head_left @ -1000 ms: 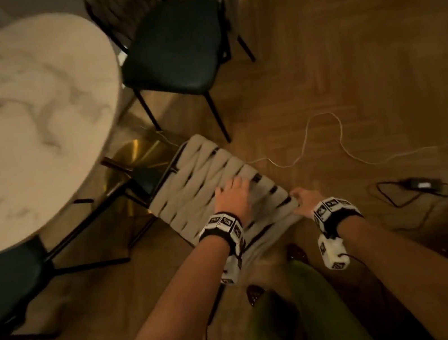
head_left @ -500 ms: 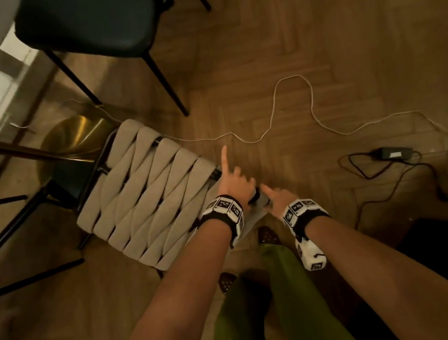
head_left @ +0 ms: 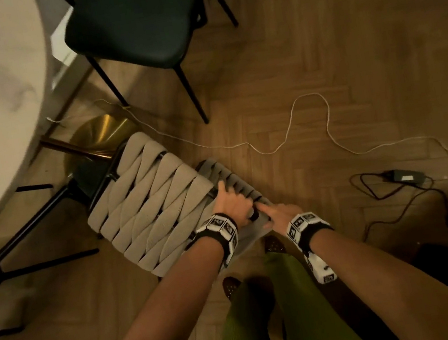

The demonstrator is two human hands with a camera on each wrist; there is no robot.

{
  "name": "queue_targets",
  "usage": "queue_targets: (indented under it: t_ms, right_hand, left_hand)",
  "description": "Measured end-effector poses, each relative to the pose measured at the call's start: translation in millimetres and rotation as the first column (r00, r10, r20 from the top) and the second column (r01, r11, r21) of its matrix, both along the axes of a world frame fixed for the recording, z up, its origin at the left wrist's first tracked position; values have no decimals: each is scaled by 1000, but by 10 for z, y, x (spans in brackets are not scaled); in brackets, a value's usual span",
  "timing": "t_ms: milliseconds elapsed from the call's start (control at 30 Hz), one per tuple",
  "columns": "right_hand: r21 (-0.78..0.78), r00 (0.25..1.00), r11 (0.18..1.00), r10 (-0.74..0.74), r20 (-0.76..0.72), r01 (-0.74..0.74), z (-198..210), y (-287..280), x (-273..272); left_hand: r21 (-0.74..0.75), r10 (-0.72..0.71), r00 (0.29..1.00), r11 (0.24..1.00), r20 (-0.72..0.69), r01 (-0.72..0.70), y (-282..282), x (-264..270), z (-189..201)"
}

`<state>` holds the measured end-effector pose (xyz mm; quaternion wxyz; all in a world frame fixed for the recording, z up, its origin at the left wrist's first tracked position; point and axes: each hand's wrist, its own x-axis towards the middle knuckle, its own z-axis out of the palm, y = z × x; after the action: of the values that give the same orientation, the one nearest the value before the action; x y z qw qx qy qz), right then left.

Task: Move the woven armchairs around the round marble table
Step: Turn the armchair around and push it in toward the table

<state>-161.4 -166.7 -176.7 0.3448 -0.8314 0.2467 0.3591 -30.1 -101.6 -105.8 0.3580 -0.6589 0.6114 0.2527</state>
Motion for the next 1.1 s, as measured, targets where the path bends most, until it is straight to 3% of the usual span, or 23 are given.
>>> queue_targets:
  t_ms: [200, 400, 600, 800, 967, 1100]
  right_hand:
    - [33, 973, 996, 73, 221, -82, 507, 160, -70]
    - [123, 979, 971, 200, 39, -203, 905, 139, -67]
    - [44, 926, 926, 371, 71, -374, 1183, 289, -187]
    - [-41, 907, 907, 418, -49, -420, 1047, 495, -451]
    - [99, 860, 877, 480, -174, -469, 704, 826, -400]
    - [231, 932, 918, 351, -95, -322, 746, 971, -568]
  left_hand:
    - [-125, -16, 1000, 992, -25, 13, 504, 193, 522]
    - [-251, -32, 998, 968, -59, 16, 972, 256, 1238]
    - [-358, -17, 996, 934, -88, -16, 1552, 214, 1790]
    - [-475, -19, 993, 879, -112, -37, 2232, 203, 2046]
    - [-502, -81, 992, 865, -98, 21, 2600, -5, 2016]
    - [-543, -70, 991, 840, -118, -5, 2938, -99, 2032]
